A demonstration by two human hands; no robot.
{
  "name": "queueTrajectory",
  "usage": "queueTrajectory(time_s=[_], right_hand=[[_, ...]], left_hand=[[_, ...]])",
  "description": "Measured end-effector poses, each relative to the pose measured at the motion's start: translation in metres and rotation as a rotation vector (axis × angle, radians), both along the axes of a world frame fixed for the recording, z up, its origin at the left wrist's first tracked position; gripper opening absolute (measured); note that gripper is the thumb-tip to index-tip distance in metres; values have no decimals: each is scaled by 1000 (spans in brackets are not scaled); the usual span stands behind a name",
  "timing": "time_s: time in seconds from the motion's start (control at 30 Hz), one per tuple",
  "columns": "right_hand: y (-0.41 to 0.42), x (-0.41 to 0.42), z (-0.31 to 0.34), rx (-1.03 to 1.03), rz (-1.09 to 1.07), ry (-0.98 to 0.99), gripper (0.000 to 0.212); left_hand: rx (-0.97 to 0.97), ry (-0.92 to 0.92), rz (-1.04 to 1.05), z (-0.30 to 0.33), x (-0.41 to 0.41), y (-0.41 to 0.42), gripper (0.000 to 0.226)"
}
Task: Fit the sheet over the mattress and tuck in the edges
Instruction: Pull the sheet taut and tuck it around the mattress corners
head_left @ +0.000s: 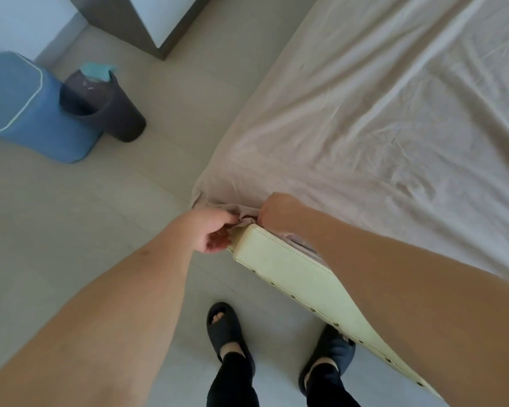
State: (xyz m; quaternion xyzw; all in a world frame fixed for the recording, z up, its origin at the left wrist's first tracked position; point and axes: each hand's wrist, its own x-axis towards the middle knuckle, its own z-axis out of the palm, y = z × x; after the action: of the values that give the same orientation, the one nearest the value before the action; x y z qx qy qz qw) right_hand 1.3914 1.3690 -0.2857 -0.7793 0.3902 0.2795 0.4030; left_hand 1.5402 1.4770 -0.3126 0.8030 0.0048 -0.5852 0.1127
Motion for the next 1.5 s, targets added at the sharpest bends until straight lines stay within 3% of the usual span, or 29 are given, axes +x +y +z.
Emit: queueTrajectory(time_s=[0.07,0.13,0.27,0.43,0.53,0.63,0.73,0.8,0.9,1.0,1.1,1.17,1.23,1.3,1.33,1.5], right_hand=[[-11,9,0,-54,-24,40,9],[-14,16,1,-54,-10,103,14],[-14,30,0,-116,183,197,27],[-5,28,-10,-397,338,211,9],[0,19,-24,-508,330,174,9],[9,9,-32,-537,257,61,26],[7,4,-19,-394,136,31,24],[-2,-3,-7,-268,49,56,21],[0,-20,-5,-280,71,160,25],[7,-35,-18,-240,37,187,8],[1,-33,-19,-166,12,156,14],[-1,-31,-11,-147,26,184,17],[-3,-35,-3,-127,66,250,33],[-1,-52,0,-173,78,343,18],[0,-59,3,-205,70,381,7],[4,-78,0,-362,181,366,34]], left_hand=[[-77,-13,-16,-14,-2,-5,3],[-152,-87,-85,-24,-9,-8,10],[-219,-548,-668,-35,-8,2,22],[-211,-637,-776,-69,-1,16,25],[-166,-569,-759,-76,0,4,29],[-15,-285,-607,-62,11,-6,24],[63,-31,-573,-28,17,-19,21],[63,40,-578,-14,17,-26,26],[-19,-34,-476,-15,11,-22,39],[-169,22,-200,-28,3,-9,27],[-221,-19,-108,-40,1,-3,16],[-225,-189,-126,-47,-3,-8,11],[-228,-378,-168,-46,-10,-14,12],[-233,-461,-163,-42,-19,-17,11],[-217,-463,-156,-41,-22,-16,11],[-32,-311,-429,-22,-16,-21,19]])
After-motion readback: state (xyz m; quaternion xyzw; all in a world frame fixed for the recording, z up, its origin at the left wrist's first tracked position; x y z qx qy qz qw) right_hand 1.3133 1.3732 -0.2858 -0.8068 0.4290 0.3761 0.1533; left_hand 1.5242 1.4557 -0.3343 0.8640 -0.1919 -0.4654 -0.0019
